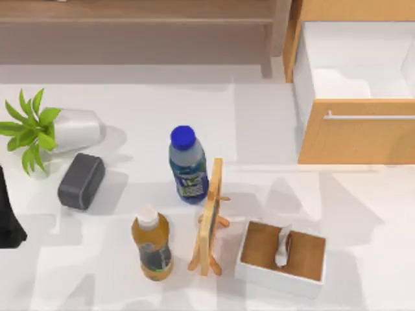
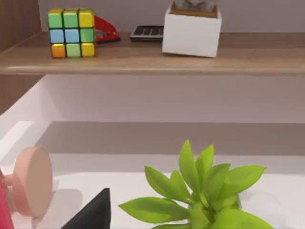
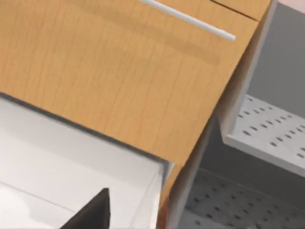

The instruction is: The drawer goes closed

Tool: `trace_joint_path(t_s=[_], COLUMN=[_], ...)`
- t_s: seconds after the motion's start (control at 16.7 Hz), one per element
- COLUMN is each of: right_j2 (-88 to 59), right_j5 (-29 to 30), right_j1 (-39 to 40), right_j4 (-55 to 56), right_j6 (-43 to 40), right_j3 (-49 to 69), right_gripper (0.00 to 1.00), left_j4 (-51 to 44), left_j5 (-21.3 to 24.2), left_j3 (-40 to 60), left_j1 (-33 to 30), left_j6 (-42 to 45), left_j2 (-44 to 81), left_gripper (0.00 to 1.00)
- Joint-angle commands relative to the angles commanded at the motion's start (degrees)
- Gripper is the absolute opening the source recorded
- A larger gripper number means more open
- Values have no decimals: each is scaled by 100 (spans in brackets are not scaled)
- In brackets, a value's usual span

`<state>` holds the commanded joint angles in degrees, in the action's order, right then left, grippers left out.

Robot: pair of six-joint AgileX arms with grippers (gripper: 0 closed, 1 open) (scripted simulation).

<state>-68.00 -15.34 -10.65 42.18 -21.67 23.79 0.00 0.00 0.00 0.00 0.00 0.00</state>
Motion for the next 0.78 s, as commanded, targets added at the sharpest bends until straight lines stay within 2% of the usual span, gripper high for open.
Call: trace_joint_path(t_s=[0.36, 0.78], right_j2=[-1675, -3692], right_j5=[1333, 2995], right_j1=[1404, 2625], right_j4=[2287, 4826], right_j6=[-2691, -5589], right_j3=[-944, -1204], right_gripper=[100, 100], left_j4=[0, 0], left_j5=[0, 0], left_j3=[0, 0], left_j1=[0, 0], left_j6=[0, 0], left_j2=[0, 0], left_gripper=[100, 100])
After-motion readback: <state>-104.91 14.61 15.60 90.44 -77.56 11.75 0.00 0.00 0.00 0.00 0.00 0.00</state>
